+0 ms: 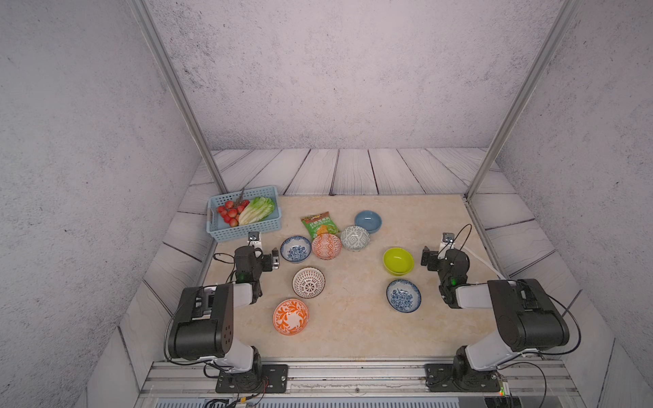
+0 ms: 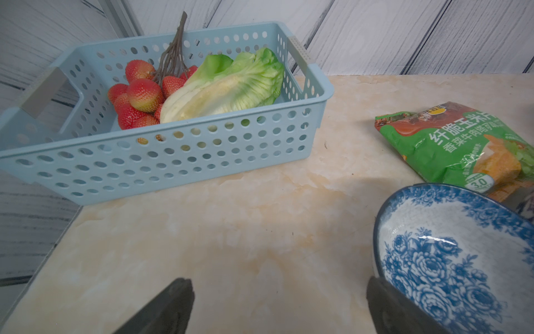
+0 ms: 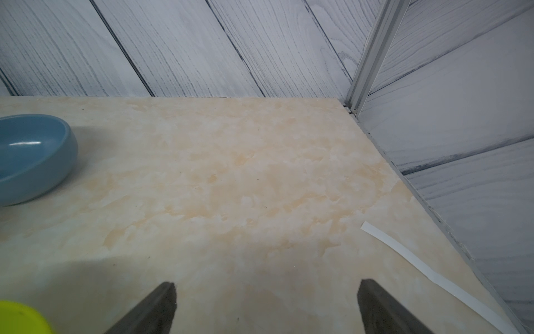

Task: Stack the bowls
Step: Move the bowl to the center of the board.

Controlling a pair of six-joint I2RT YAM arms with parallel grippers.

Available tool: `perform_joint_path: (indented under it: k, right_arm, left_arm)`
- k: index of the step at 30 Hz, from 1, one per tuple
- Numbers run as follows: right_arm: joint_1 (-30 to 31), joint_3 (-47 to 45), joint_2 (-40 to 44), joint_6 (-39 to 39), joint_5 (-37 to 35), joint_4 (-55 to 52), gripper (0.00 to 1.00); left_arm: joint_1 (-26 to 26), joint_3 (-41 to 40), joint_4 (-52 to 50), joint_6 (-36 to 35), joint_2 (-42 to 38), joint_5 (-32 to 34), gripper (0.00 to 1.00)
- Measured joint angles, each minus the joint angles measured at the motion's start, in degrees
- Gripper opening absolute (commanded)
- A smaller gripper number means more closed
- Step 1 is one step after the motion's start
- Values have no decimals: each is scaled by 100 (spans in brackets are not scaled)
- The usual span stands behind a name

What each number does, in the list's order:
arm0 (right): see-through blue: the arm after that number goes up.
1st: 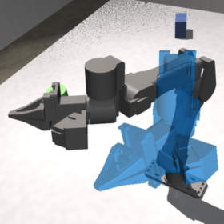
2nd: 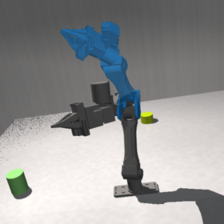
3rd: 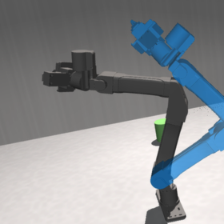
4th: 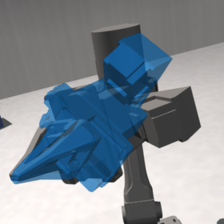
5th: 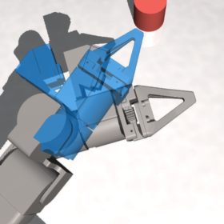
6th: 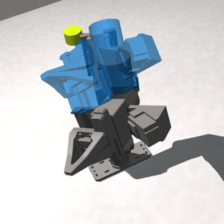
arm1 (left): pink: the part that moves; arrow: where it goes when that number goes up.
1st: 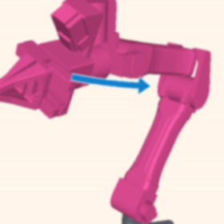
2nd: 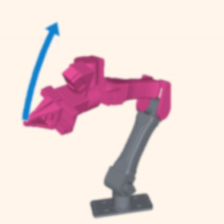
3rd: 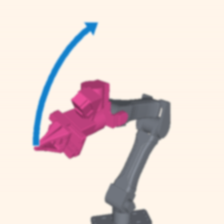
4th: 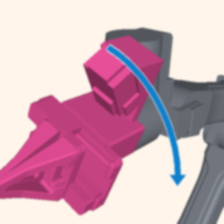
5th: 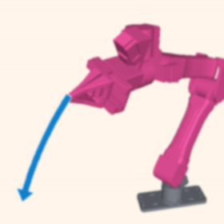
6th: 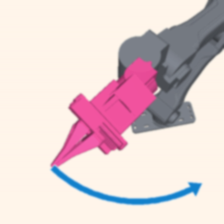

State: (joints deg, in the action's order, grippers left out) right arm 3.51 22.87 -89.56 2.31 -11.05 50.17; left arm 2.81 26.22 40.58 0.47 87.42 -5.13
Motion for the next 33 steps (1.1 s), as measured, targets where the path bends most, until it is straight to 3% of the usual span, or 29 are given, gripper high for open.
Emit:
perform_joint_path:
  k: [24,33]
  right_arm:
    - [0,0,-2,0,2,-2,99]
    - [0,0,0,-4,4,20,99]
  left_arm:
    - [-11,0,17,-2,0,37,100]
    - [-249,-162,402,-48,-2,295,100]
